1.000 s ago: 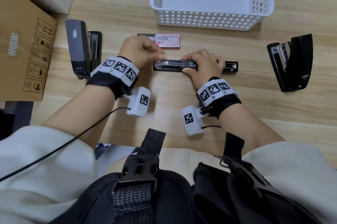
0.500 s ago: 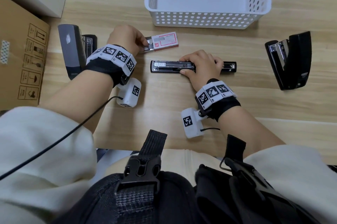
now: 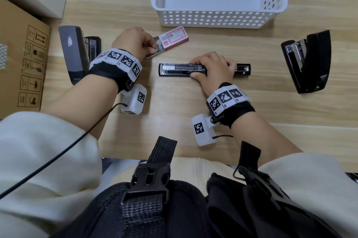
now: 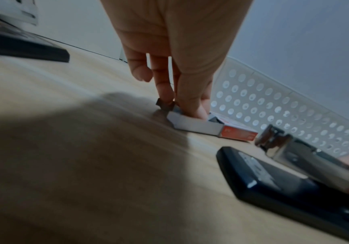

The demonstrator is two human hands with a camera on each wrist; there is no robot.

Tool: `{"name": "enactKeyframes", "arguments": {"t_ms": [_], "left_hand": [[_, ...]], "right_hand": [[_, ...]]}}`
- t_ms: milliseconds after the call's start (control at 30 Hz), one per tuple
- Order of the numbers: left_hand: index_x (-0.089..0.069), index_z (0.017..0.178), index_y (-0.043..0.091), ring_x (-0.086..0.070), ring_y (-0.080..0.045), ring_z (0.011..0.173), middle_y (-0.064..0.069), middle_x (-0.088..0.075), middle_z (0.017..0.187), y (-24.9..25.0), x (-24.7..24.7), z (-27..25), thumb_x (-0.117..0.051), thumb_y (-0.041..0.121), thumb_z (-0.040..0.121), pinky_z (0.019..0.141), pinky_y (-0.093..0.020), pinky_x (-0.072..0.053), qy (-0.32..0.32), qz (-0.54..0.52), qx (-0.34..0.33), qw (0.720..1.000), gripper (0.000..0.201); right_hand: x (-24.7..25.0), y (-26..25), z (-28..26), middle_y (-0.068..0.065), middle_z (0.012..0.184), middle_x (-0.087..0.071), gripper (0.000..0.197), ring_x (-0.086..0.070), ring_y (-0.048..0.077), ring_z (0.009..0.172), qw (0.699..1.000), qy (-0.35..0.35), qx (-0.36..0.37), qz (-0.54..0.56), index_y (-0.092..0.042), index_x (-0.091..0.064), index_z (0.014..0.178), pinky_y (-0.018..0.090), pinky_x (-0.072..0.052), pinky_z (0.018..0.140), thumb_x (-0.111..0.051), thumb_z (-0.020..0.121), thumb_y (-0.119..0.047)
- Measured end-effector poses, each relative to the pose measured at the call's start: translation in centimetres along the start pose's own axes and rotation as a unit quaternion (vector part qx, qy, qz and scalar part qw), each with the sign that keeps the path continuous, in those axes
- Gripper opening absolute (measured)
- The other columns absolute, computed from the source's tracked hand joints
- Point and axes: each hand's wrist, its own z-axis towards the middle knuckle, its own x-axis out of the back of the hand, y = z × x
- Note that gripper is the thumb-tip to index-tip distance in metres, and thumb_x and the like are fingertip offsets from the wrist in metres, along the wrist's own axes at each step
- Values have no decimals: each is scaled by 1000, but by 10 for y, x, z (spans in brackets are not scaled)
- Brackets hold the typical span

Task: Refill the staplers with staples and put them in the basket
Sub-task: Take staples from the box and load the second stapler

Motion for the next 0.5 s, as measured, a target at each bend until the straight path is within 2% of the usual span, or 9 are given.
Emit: {"name": "enactKeyframes", "arguments": {"t_ms": [100, 300, 500], "left_hand": [[-69, 93, 18, -53, -30, 102, -10, -56, 108, -1, -2, -4, -64, 19, 82, 90, -41, -45, 13, -6, -19, 1000, 12], [-66, 93, 8, -51, -32, 105, -14, -56, 113, 4, 1, -9, -58, 15, 86, 88, -35, -40, 13, -16, -10, 1000, 13], [-63, 98, 5, -55, -30, 97, -14, -62, 104, 12, 9, -15, -51, 14, 90, 84, -30, -39, -11, -33, 13, 999, 17]], "right_hand": [[0, 0, 0, -12, 109, -55, 26, -45, 10, 109, 1000, 0, 0, -1, -36, -62, 106, 30, -11, 102, -65, 80, -34], [0, 0, 0, -11, 110, -55, 26, -45, 11, 110, 1000, 2, 0, -4, -36, -62, 106, 29, -9, 100, -65, 80, -34], [1, -1, 0, -11, 110, -55, 26, -45, 11, 110, 1000, -1, 0, -5, -36, -62, 106, 30, -10, 101, -65, 81, -34]]}}
